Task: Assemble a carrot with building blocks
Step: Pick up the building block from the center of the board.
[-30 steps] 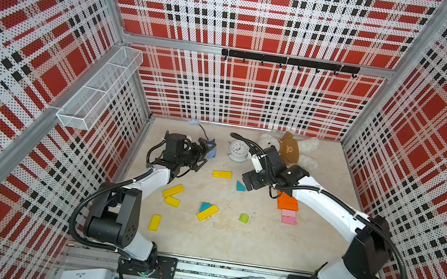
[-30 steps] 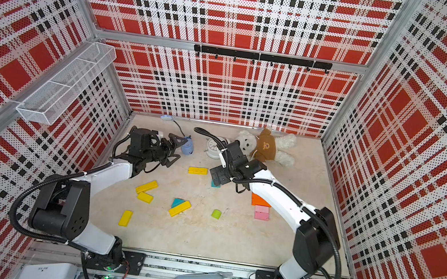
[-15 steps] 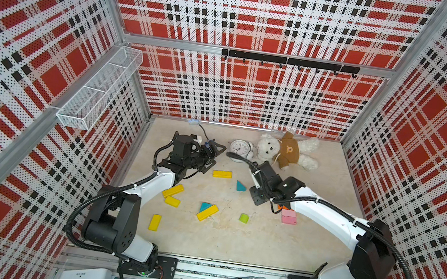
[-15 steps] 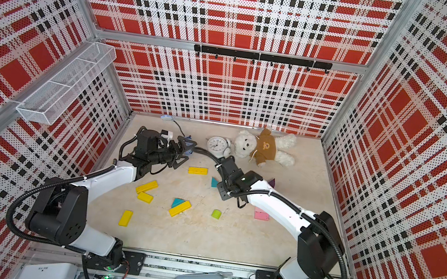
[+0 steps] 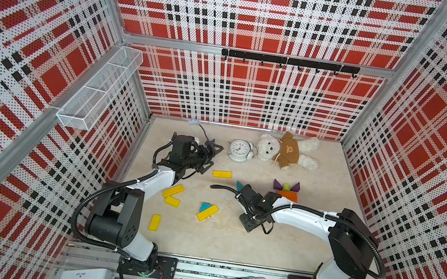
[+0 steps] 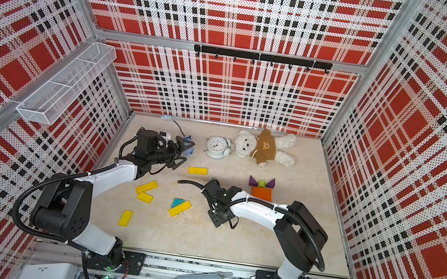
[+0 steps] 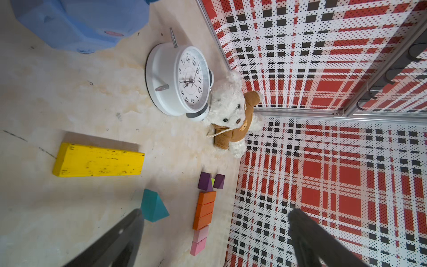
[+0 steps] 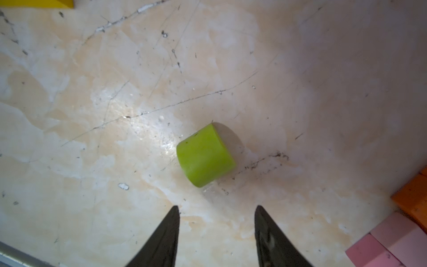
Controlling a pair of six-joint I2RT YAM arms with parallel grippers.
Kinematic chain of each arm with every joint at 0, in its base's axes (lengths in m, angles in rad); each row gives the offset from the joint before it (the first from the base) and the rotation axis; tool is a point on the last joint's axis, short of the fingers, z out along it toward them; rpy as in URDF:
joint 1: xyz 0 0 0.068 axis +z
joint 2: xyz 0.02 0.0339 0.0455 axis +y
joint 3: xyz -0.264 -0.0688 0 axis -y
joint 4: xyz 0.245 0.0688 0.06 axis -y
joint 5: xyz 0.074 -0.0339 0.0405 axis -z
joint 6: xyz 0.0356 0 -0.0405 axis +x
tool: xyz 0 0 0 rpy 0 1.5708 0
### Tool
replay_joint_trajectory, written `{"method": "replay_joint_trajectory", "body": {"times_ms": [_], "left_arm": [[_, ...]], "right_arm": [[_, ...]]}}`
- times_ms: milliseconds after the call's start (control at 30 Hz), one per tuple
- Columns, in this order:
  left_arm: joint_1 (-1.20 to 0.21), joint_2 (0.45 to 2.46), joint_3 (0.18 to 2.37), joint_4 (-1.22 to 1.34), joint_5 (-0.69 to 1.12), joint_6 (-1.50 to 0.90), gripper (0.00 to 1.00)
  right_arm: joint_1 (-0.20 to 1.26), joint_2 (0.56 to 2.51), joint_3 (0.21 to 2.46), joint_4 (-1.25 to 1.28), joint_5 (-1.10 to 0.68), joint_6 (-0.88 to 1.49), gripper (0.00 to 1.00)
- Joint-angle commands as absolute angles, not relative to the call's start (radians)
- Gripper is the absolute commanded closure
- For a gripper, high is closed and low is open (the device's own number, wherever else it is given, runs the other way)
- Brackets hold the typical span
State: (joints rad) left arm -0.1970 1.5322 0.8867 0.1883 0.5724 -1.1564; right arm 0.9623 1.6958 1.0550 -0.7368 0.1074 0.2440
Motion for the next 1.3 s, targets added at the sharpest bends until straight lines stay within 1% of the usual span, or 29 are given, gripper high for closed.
{"method": "replay_joint_trajectory", "body": {"times_ms": [0,67,233,467,633,733,867,967,1100,1267], "left_arm": [[-0.208,1.541,0.876,0.224,0.576,-1.172,0.00],[-0.226,1.544,0.868,0.222,0.558,-1.169,0.00],[-0.272,1.539,0.815,0.206,0.476,-1.201,0.00],[-0.265,1.577,0.832,0.206,0.516,-1.211,0.00],[-0.257,1.572,0.836,0.206,0.521,-1.210,0.00],[-0.252,1.568,0.837,0.206,0.522,-1.208,0.00],[-0.250,1.568,0.846,0.194,0.526,-1.189,0.00],[-0.254,1.568,0.878,0.111,0.505,-1.134,0.00],[-0.255,1.559,0.899,0.072,0.502,-1.103,0.00],[-0.259,1.547,0.901,0.071,0.508,-1.100,0.01]], "right_arm": [[0.969,1.709,1.041,-0.686,0.086,0.265,0.44],[0.970,1.717,1.039,-0.668,0.114,0.284,0.45],[0.961,1.749,1.038,-0.670,0.208,0.338,0.50],[0.937,1.756,1.038,-0.677,0.241,0.350,0.50],[0.925,1.770,1.059,-0.689,0.221,0.329,0.51],[0.926,1.747,1.072,-0.718,0.129,0.310,0.50],[0.926,1.714,1.110,-0.784,0.048,0.369,0.49],[0.926,1.746,1.185,-0.867,0.043,0.414,0.49],[0.924,1.838,1.284,-0.962,0.062,0.430,0.49],[0.918,1.884,1.344,-0.961,0.051,0.469,0.47]]}}
